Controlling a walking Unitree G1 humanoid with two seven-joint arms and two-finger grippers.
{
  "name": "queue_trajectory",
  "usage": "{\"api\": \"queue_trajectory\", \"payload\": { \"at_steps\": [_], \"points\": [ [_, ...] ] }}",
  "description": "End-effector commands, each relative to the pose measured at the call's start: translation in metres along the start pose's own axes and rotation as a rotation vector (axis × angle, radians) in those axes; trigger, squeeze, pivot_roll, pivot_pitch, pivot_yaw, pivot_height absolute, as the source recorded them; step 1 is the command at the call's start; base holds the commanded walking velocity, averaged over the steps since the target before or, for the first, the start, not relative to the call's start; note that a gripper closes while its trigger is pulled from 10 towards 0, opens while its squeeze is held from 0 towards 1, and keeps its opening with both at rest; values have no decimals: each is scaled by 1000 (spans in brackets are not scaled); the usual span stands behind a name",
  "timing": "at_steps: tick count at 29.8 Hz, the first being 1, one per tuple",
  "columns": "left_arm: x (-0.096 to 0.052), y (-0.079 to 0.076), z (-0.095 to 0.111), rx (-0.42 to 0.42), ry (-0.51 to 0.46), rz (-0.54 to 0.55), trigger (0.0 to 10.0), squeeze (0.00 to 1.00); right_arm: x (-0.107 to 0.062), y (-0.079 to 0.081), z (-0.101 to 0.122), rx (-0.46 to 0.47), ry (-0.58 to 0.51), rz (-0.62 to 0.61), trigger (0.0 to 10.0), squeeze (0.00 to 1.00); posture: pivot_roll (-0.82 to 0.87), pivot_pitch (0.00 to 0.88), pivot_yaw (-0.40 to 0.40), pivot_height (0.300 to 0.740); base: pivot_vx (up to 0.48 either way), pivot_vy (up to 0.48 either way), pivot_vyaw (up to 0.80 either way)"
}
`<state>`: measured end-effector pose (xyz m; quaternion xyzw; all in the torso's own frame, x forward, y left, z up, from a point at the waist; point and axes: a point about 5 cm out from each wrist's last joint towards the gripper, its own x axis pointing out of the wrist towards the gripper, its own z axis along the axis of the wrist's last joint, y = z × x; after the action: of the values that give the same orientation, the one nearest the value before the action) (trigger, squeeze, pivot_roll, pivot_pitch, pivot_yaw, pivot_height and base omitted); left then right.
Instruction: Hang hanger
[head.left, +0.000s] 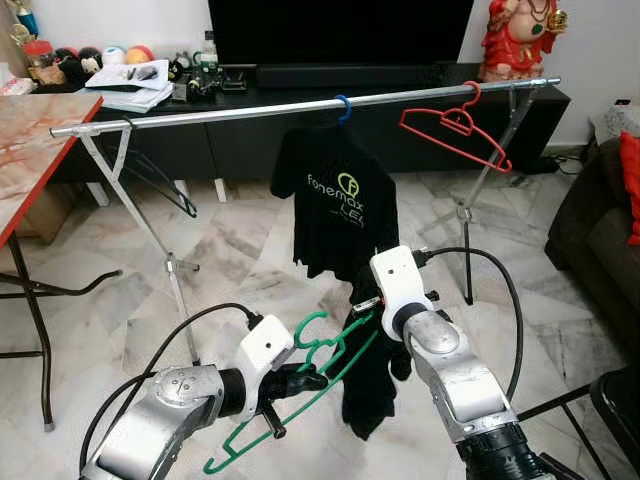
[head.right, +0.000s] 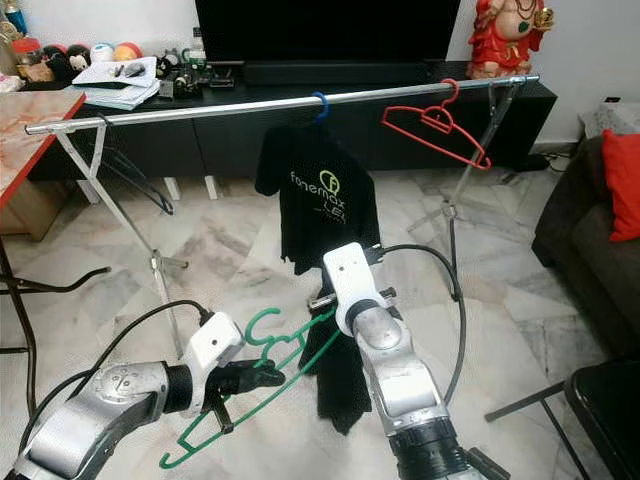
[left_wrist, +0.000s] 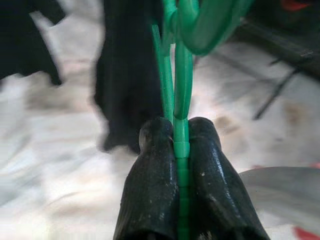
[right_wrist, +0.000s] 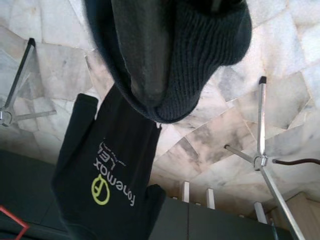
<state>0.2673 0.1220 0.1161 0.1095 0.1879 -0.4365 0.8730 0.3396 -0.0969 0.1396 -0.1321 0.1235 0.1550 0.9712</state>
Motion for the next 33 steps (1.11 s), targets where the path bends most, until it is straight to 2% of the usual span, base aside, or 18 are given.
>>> {"api": "queue_trajectory", "payload": {
  "at_steps": [1,4,7,9,15,18,20,21,23,26,27,28,29,30,33],
  "points": [
    [1,4,-2,15,25,34,10000,0,-2,-2,14,-1,-61,-16,10000,0,-28,103,-9,740,0,0,0],
    [0,7,-2,12,32,58,10000,0,-2,-4,13,4,-54,-25,10000,0,-27,104,-8,740,0,0,0],
    [0,5,0,17,17,35,10000,0,-3,5,15,14,-64,52,10000,0,-28,104,-9,740,0,0,0],
    [0,-1,4,14,-13,-24,10000,0,-9,22,22,-20,-96,211,10000,0,-29,105,-9,740,0,0,0],
    [-3,-8,8,-9,-53,-99,10000,0,-16,29,24,-126,-138,324,10000,0,-30,107,-9,740,0,0,0],
    [-3,-9,7,-5,-48,-118,10000,0,-19,32,23,-149,-144,377,10000,0,-29,108,-9,740,0,0,0],
    [-3,-10,8,-5,-54,-121,10000,0,-23,37,23,-178,-155,438,10000,0,-29,107,-10,740,0,0,0],
    [-2,-9,10,-21,-76,-110,10000,0,-31,43,21,-228,-164,534,10000,0,-29,108,-9,740,0,0,0],
    [-1,-9,10,-21,-80,-107,10000,0,-33,42,21,-253,-166,548,10000,0,-27,109,-8,740,0,0,0],
    [0,-5,10,-10,-82,-63,10000,0,-30,33,19,-285,-151,488,10000,0,-28,109,-8,740,0,0,0],
    [1,5,10,-4,-86,29,10000,0,-19,11,17,-287,-93,302,10000,0,-31,111,-8,740,0,0,0],
    [1,5,10,-4,-86,29,10000,0,-19,11,17,-287,-93,302,10000,0,-31,111,-8,740,0,0,0],
    [2,15,10,-8,-86,111,10000,0,-12,-9,14,-257,-49,150,10000,0,-30,111,-7,740,0,0,0],
    [2,18,10,-13,-90,132,10000,0,-11,-18,13,-240,-33,93,10000,0,-31,111,-6,740,0,0,0],
    [2,19,13,-4,-109,152,10000,0,-12,-24,12,-283,-28,74,10000,0,-31,111,-6,740,0,0,0]
  ]
}}
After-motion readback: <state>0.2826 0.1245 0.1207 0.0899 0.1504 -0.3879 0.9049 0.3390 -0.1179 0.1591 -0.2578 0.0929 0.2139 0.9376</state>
